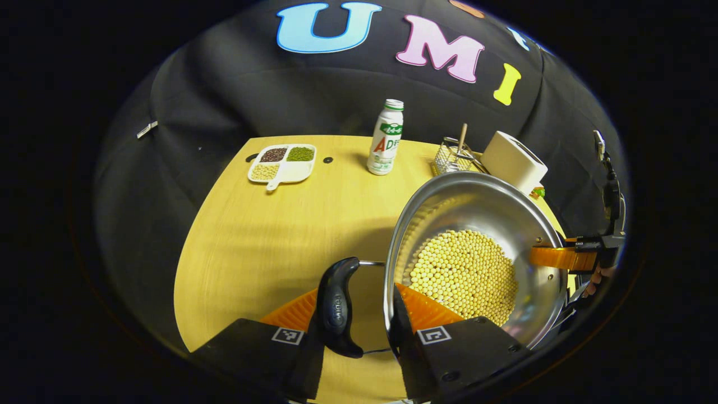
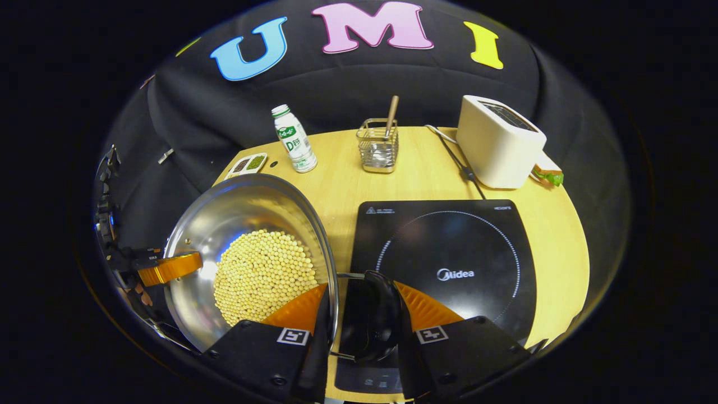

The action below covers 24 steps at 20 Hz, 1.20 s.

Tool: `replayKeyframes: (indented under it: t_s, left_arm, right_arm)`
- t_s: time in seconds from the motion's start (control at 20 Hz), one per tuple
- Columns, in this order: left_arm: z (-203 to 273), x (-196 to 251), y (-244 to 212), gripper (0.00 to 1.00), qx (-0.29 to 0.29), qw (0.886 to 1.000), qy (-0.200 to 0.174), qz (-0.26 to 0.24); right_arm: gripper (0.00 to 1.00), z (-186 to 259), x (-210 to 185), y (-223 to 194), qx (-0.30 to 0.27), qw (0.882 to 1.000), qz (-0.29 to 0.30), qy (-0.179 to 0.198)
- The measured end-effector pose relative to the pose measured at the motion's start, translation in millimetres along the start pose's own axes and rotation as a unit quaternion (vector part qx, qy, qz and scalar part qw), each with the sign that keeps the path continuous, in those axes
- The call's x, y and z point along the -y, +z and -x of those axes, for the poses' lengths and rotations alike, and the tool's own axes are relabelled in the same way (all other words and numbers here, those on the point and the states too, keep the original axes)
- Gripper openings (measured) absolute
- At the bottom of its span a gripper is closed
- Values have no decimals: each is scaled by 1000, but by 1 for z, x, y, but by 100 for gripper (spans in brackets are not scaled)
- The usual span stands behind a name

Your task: First push the handle of the pot to place it horizontally, then grasp the pot with both hands and set it on the induction cooktop.

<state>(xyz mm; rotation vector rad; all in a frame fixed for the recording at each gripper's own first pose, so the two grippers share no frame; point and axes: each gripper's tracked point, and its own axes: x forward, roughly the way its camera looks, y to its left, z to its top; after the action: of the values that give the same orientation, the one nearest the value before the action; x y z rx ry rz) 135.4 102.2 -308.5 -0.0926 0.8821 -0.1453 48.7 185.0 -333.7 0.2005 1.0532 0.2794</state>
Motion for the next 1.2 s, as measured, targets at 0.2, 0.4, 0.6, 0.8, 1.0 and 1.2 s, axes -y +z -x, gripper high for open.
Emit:
replayKeyframes:
  t_s: [0.2, 0.4, 0.6, 0.8, 1.0, 1.2]
  left_arm:
    - [-6, 37, 1, 59, -1, 1000, -10, -9]
    - [-16, 76, 0, 59, -8, 1000, -21, -17]
    - [-30, 115, -2, 59, -15, 999, -30, -23]
    - [-49, 153, -3, 59, -23, 999, -40, -22]
    - [-65, 183, 1, 59, -26, 998, -49, -20]
    - [-75, 204, 9, 58, -26, 998, -53, -21]
  right_arm:
    - [54, 11, 35, -2, 1, 1000, -8, -8]
    - [54, 18, 72, -5, -1, 1000, -16, -16]
    - [53, 21, 112, -9, -8, 999, -23, -24]
    - [53, 24, 151, -9, -13, 999, -28, -33]
    - [53, 21, 181, -7, -16, 999, -40, -31]
    - [53, 16, 203, -2, -17, 998, -56, -20]
